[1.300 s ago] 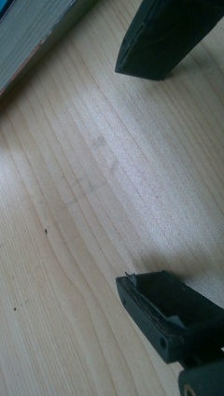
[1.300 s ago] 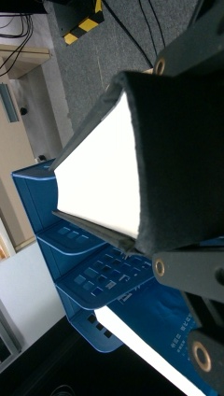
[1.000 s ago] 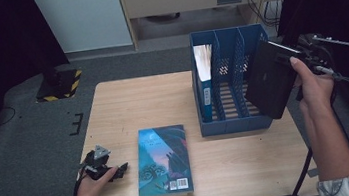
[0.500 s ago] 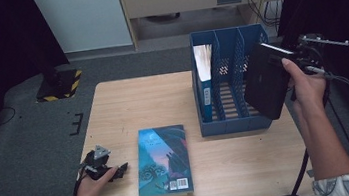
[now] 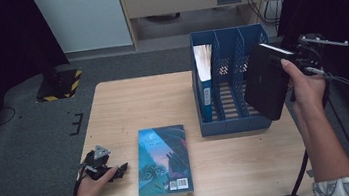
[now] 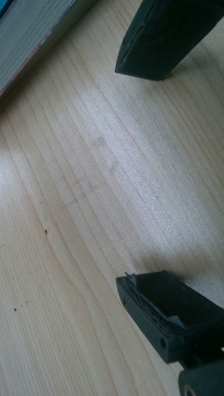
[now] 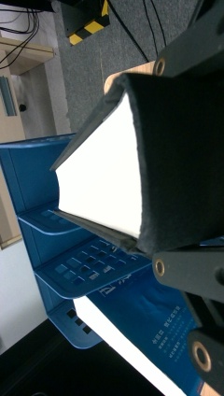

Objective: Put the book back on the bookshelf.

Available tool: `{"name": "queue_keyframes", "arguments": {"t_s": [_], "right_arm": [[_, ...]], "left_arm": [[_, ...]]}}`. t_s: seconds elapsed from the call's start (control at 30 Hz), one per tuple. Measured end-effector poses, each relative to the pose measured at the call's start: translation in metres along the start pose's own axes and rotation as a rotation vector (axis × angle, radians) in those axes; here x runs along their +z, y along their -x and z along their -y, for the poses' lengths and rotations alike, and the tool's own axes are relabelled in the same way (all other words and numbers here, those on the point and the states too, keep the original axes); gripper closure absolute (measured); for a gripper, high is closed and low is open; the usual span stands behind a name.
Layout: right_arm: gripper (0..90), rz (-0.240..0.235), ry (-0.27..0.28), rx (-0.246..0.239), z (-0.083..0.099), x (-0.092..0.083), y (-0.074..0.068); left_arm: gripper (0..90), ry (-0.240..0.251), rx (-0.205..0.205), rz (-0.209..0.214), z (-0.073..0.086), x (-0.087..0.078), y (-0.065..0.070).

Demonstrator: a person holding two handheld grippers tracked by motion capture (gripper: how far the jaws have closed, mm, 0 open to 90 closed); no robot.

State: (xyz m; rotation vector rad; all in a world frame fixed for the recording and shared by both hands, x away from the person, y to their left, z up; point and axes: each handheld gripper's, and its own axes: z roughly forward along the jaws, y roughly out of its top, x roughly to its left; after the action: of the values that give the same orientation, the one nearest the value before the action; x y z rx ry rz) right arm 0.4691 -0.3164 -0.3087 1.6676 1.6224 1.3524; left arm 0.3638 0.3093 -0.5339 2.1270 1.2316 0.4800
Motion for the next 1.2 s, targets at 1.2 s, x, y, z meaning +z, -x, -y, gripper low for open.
{"name": "queue_keyframes", "arguments": {"t_s": [1.2], "right_arm": [[51.8, 0.073, -0.056, -0.006, -0.012, 0.056, -0.003]], "left_arm": [[0.6, -0.008, 0.008, 0.007, -0.001, 0.0, -0.001]]}}
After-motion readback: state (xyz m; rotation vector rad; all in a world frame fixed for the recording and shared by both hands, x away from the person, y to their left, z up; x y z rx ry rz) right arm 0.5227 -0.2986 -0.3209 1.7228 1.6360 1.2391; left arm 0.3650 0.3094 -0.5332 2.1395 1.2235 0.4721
